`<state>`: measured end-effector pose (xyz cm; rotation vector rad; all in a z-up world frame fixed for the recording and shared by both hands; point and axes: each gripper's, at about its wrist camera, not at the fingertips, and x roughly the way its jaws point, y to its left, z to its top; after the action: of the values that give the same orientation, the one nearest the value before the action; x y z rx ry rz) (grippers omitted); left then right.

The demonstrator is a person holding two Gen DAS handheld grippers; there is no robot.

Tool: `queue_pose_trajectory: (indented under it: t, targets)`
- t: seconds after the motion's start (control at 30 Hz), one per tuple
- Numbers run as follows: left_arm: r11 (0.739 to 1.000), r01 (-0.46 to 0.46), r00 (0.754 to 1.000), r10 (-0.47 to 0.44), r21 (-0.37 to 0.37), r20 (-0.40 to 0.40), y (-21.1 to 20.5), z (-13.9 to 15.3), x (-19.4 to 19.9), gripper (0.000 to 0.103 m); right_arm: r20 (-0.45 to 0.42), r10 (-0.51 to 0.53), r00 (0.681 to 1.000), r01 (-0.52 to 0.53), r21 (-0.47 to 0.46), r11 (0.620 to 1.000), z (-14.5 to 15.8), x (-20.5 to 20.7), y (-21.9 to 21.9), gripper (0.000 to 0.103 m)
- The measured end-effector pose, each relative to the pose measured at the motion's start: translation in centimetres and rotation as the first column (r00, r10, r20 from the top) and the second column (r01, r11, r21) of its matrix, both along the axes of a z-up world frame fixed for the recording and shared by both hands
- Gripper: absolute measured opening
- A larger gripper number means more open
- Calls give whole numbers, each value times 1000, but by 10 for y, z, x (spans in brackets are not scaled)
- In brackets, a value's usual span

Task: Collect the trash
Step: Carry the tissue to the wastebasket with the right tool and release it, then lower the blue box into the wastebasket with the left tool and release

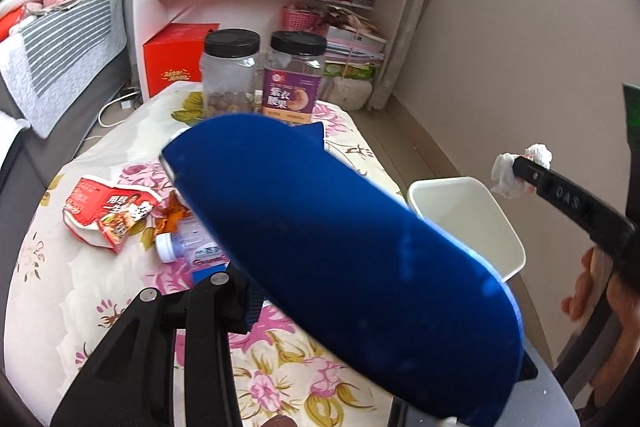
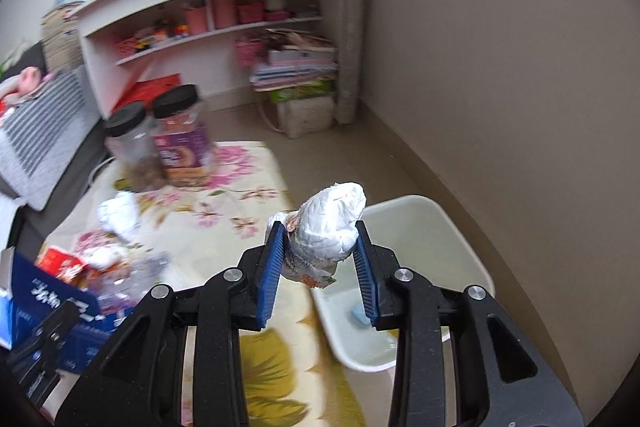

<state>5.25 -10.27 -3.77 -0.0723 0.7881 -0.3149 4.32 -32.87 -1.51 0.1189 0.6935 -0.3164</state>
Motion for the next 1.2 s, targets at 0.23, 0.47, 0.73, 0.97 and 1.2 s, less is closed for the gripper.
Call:
queue_pose_trajectory:
  t: [0.23, 0.47, 0.73, 0.97, 1.2]
  targets:
    - [999, 29, 999, -29, -14, -32, -34, -4, 12, 41, -59, -91, 994, 92, 20, 996, -6, 8, -47, 39]
    - [995, 86, 994, -89, -57, -58, -90, -1, 23, 41, -16, -239, 971, 239, 42, 970, 11, -9, -86, 72]
    - [985, 153, 984, -159, -73, -82, -160, 0, 30, 41, 76, -314, 946, 310, 54, 949, 39, -35, -109, 84]
    - [979, 193, 976, -198, -62, -88, -208, -3, 34, 41, 128, -362, 923, 351, 98, 931, 54, -52, -128, 87]
    - [980, 192, 972, -198, -60, -127, -236, -19, 41, 70, 145, -383, 912, 370, 110, 922, 58, -59, -136, 89]
